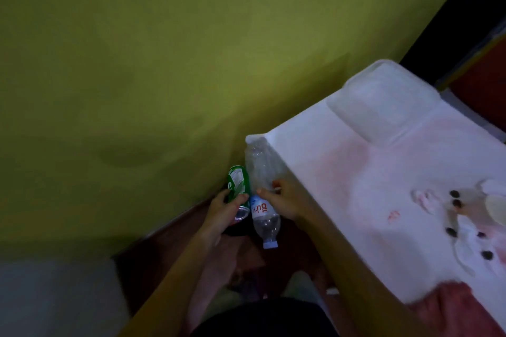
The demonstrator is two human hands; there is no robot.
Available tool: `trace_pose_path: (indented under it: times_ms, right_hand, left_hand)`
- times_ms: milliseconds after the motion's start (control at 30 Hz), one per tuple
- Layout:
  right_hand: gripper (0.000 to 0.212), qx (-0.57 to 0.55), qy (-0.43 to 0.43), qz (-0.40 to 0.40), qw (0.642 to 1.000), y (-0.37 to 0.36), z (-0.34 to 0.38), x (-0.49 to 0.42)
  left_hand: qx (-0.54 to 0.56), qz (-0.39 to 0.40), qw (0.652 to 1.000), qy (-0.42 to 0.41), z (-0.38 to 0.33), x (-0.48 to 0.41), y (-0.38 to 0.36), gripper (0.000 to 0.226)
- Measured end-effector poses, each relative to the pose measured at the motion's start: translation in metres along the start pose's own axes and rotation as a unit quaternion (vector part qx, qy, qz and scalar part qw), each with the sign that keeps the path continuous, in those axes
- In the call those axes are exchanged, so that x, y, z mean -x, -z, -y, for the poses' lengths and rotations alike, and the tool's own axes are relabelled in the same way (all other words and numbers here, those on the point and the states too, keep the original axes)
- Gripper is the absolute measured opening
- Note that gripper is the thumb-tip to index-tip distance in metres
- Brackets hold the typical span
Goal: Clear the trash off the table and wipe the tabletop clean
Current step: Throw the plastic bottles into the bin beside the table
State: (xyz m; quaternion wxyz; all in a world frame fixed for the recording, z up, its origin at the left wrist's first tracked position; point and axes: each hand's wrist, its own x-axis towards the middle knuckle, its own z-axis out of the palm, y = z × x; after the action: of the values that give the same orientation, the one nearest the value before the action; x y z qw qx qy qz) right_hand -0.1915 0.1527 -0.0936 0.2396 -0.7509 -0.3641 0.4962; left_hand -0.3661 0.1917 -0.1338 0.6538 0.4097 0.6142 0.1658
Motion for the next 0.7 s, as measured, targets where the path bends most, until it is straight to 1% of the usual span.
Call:
trace_pose_path:
  times_ms: [67,133,233,267,367,433,467,533,567,600,633,700]
  right_hand:
    - [0.044,-0.017,-0.024,0.023,0.999,-0.021,-0.004,-0.007]
    - [0.049,-0.033,-0.055,0.029,0.998,-0.039,-0.012,-0.017]
    - [0.064,-0.032,-0.101,0.057,0.993,-0.058,-0.028,-0.033]
    - [0.065,-0.033,-0.120,0.071,0.990,-0.063,-0.035,-0.043]
    - [0.055,-0.023,-0.171,0.104,0.979,-0.081,-0.059,-0.075]
    - [0.051,-0.018,-0.183,0.112,0.977,-0.094,-0.075,-0.102]
    - [0.049,-0.013,-0.185,0.112,0.976,-0.101,-0.083,-0.116]
    - [0.046,-0.011,-0.192,0.119,0.974,-0.113,-0.099,-0.145]
    - [0.045,-0.016,-0.201,0.125,0.972,-0.120,-0.107,-0.159]
    - [0.044,-0.020,-0.208,0.132,0.969,-0.126,-0.116,-0.172]
    - [0.043,-0.022,-0.216,0.143,0.966,-0.131,-0.125,-0.186]
    - [0.044,-0.023,-0.224,0.163,0.961,-0.139,-0.143,-0.212]
  left_hand:
    - [-0.009,-0.006,1.000,0.026,0.012,-0.001,0.013,0.047]
    - [-0.010,-0.024,0.998,0.065,0.025,-0.007,0.020,0.048]
    - [0.013,-0.051,0.992,0.119,0.042,-0.016,0.021,0.033]
    - [0.019,-0.050,0.988,0.143,0.050,-0.024,0.020,0.032]
    - [0.057,-0.044,0.974,0.216,0.072,-0.048,0.014,0.032]
    - [0.086,-0.064,0.966,0.237,0.090,-0.073,0.012,0.030]
    - [0.089,-0.063,0.963,0.245,0.100,-0.088,0.011,0.032]
    - [0.097,-0.053,0.961,0.255,0.122,-0.118,0.009,0.044]
    - [0.100,-0.048,0.962,0.250,0.142,-0.136,0.009,0.051]
    - [0.102,-0.048,0.958,0.263,0.161,-0.156,0.007,0.054]
    - [0.105,-0.054,0.955,0.270,0.170,-0.169,0.006,0.052]
    - [0.114,-0.080,0.953,0.270,0.175,-0.193,0.000,0.038]
